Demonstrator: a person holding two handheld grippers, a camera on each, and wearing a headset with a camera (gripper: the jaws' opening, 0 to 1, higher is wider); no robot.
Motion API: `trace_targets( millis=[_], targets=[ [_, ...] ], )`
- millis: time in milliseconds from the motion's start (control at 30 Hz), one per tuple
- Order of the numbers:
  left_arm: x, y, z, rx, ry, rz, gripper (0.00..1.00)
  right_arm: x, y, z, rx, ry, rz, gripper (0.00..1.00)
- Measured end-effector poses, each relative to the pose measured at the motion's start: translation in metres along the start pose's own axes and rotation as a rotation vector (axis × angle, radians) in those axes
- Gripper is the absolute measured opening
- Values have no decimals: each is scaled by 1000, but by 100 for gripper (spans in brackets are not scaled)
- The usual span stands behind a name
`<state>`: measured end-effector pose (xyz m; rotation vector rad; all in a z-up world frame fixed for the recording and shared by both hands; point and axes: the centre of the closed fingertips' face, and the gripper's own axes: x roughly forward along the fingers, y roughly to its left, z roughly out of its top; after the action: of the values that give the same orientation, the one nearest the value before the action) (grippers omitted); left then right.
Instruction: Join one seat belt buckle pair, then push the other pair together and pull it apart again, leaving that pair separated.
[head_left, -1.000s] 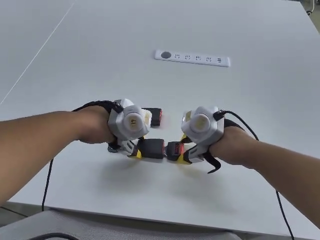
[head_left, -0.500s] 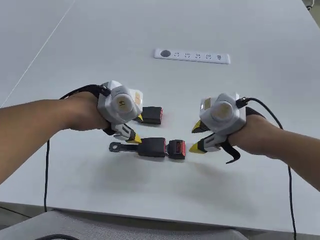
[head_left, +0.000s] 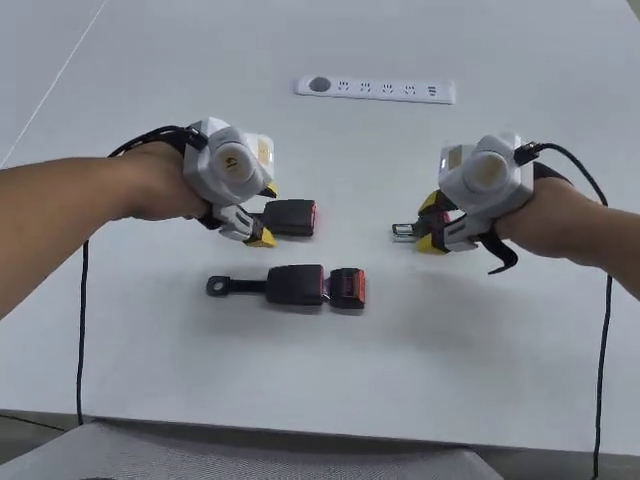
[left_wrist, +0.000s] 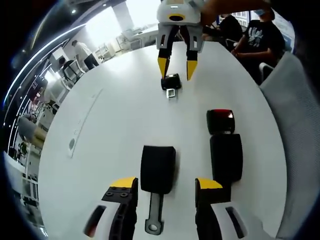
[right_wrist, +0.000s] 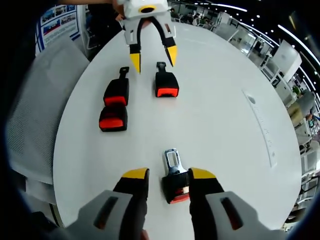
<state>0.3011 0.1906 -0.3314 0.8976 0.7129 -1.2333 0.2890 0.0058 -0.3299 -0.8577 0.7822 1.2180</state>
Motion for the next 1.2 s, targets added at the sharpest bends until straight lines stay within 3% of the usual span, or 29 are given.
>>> trace_targets(
  millis=[200,367,467,867,1100,1200],
  targets=[
    [9,4,-5,-5,14,-21,47,2,-14,-18,-15,30,9,34],
    [19,1,-10,6,36,-54,47,4,-17,-31,-16,48,37,35],
    [24,5,-11,5,38,-58,46,8,-15,-36,-13,58,50,34],
    [32,14,-14,-21,53,-46,32,18,-15,-43,-21,75,61,35],
    [36,12,-19,61,72,-58,32,21,-18,-44,-41,84,64,34],
    [36,14,-19,37,64,-66,32,22,-19,-44,-44,79,69,34]
  ],
)
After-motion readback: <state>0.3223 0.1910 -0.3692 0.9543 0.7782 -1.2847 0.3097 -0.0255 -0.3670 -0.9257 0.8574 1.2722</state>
